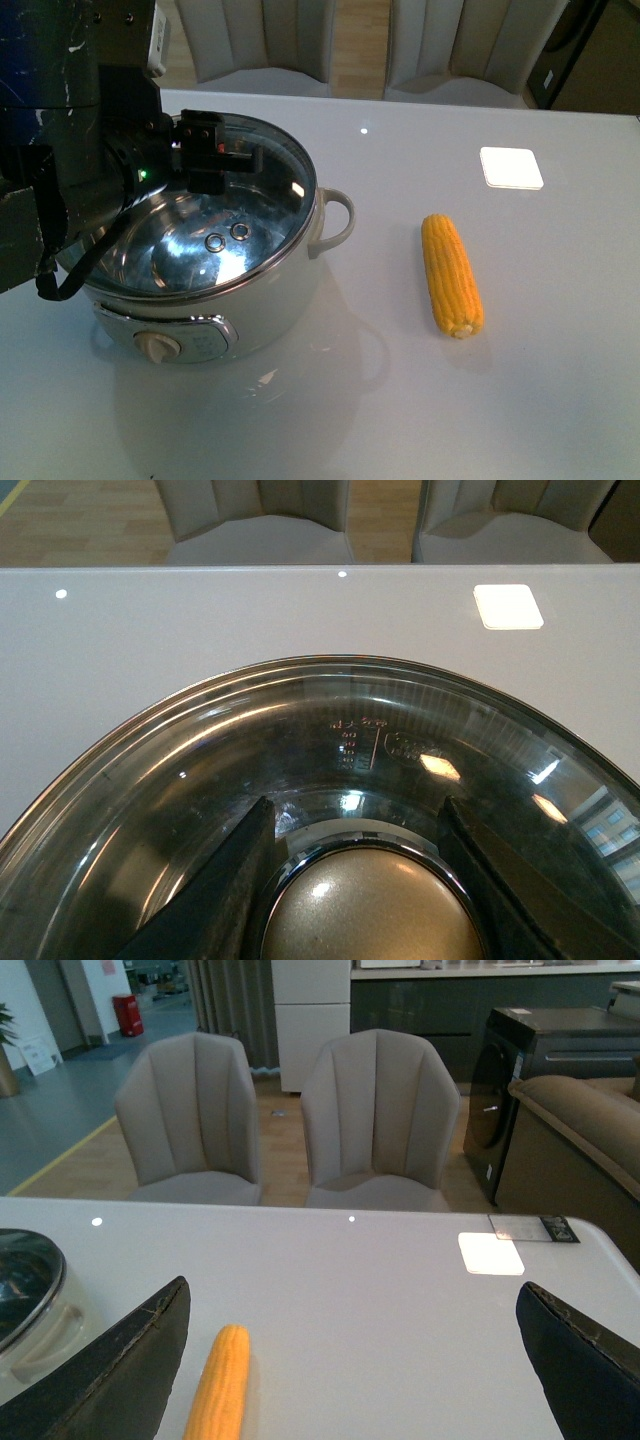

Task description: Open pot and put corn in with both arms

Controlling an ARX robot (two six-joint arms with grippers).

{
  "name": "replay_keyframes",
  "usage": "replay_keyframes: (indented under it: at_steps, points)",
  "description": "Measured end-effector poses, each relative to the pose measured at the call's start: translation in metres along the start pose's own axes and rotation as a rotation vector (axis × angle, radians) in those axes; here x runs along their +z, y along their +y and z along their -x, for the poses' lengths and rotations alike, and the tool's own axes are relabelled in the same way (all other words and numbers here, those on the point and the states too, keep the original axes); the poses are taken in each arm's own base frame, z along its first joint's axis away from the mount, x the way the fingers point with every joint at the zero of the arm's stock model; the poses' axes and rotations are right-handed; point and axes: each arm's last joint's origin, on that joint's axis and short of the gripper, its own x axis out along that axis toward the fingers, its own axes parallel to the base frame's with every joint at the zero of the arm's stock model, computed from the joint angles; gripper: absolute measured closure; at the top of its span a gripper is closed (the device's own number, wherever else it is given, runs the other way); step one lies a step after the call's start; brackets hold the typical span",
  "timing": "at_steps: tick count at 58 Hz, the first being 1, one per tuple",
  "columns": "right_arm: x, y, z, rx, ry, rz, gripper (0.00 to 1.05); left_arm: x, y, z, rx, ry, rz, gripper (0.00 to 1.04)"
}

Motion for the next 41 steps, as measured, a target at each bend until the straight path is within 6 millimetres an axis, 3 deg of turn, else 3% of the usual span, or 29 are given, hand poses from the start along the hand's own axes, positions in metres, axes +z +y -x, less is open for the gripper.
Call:
replay_keyframes:
  at_steps: [25,41]
  points:
    - [0.000,0.000,0.000,0.000,0.000,0.000,0.09,0.039,0.002,0.020,0.018,-0.084,-0.003,0.62]
    - [0.000,0.000,0.000,0.000,0.000,0.000,0.09,0.060,0.034,0.052,0.073,-0.156,0.018,0.62]
